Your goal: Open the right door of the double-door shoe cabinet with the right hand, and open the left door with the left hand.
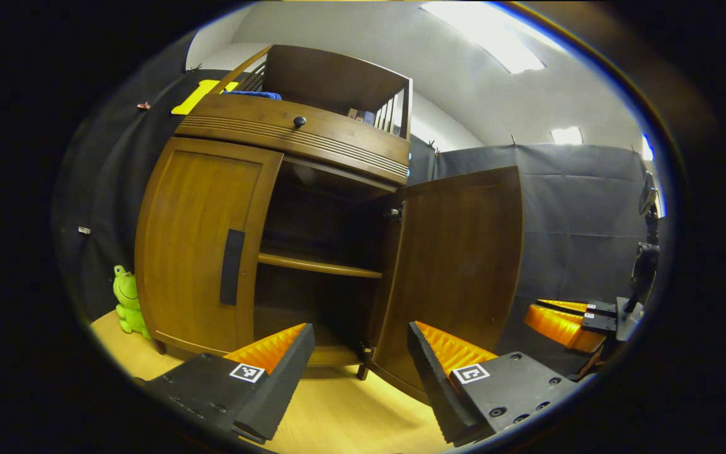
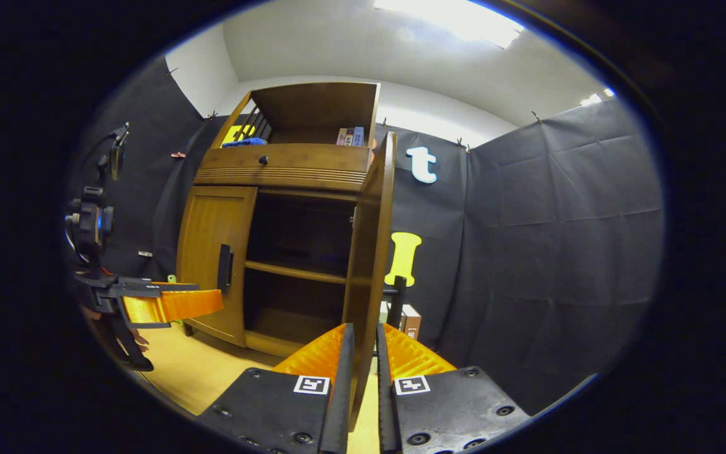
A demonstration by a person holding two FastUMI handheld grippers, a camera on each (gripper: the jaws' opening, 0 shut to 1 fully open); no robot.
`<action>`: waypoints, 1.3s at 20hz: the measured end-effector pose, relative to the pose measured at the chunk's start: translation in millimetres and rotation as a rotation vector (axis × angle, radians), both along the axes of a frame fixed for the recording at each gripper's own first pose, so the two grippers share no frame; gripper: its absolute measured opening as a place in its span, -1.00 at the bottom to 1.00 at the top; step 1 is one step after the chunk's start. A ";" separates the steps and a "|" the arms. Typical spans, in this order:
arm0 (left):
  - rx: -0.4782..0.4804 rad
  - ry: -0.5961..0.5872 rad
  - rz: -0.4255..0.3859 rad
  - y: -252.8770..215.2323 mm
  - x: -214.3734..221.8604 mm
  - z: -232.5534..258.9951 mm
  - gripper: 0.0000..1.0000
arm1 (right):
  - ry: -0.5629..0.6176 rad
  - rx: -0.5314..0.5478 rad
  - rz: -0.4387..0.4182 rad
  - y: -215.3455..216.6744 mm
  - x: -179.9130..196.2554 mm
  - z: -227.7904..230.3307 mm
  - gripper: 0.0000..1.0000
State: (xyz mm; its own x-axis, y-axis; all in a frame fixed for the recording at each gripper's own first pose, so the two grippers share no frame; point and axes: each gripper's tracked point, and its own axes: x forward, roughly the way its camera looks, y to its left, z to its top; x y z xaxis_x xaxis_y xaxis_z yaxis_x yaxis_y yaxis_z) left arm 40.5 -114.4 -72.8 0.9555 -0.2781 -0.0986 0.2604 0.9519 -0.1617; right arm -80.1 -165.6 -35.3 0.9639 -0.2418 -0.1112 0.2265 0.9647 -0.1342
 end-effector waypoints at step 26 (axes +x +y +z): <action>0.178 -0.070 0.381 162.5 193.3 -42.2 0.39 | 0.010 0.144 0.331 96.2 99.7 -56.5 0.87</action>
State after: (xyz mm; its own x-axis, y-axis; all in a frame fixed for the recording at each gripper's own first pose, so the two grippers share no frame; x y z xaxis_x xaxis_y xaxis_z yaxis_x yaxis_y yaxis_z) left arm 233.7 48.0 -115.0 0.9928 0.1114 -0.0445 -0.1106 0.9937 0.0192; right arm 19.7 -69.4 -91.8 0.9861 0.1020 -0.1312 -0.1019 0.9948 0.0074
